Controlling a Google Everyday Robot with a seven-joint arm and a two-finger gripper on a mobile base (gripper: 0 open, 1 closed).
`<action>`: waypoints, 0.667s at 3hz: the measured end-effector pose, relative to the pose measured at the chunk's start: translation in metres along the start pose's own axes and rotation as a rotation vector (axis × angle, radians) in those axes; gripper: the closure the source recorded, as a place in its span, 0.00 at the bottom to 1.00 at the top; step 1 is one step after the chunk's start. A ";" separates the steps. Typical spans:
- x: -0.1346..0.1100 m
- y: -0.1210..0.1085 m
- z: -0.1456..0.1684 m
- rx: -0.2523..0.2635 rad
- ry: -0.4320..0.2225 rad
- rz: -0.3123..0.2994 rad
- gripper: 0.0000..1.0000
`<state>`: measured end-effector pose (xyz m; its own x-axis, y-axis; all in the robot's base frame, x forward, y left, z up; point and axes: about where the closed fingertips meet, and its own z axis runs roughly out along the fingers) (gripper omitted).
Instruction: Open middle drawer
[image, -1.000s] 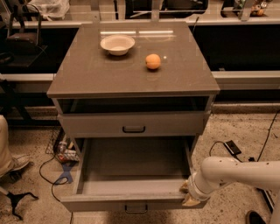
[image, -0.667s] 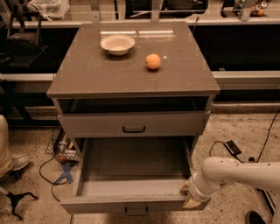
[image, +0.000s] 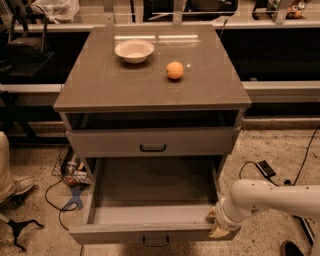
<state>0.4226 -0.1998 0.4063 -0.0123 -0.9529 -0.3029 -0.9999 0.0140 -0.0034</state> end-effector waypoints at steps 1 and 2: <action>0.000 0.000 -0.001 0.000 0.000 0.000 0.40; -0.005 -0.010 -0.012 0.001 -0.003 0.007 0.09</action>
Offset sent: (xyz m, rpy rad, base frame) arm 0.0189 0.0005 0.0233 0.0044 -0.0007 -0.0121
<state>0.4322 -0.1993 0.4196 -0.0194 -0.9518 -0.3062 -0.9998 0.0210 -0.0021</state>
